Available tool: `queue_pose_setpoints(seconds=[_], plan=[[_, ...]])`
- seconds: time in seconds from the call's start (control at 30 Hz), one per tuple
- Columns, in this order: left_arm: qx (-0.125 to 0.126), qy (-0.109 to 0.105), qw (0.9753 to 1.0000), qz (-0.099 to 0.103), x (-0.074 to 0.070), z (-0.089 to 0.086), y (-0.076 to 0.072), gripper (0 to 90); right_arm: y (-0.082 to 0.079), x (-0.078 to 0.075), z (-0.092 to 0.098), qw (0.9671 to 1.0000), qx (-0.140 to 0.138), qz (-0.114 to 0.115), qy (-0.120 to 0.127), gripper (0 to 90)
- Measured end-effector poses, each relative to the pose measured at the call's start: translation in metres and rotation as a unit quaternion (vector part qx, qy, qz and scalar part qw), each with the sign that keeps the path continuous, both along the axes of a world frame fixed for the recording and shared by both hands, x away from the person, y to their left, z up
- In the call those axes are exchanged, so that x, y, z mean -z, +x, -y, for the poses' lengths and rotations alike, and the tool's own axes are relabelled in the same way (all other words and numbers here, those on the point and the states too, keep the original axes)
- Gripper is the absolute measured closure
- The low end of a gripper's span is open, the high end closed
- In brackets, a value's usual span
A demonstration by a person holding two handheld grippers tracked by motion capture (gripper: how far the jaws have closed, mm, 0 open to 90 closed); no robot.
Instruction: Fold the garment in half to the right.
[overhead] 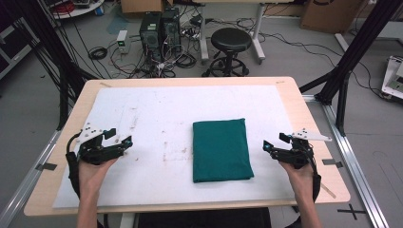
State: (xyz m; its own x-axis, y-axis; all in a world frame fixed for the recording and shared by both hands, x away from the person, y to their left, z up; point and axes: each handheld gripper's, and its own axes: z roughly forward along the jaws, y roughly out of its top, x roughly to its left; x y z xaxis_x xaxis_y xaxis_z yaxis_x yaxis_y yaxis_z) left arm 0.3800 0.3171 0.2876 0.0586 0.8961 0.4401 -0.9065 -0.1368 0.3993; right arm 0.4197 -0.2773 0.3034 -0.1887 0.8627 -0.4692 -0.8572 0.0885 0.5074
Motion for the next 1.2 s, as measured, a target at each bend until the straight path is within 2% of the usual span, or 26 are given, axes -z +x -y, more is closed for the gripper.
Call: queue_pose_setpoints(seconds=[0.2,1.2], plan=[[-0.002,-0.007,1.0000,0.000,0.004,-0.009,-0.001,27.5,0.003,-0.002,-0.005,0.9999,0.008,-0.009,-0.005,20.6],[-0.006,-0.005,1.0000,-0.006,0.005,-0.009,0.003,27.6,0.002,-0.002,-0.010,0.9998,0.010,-0.005,-0.015,20.6]])
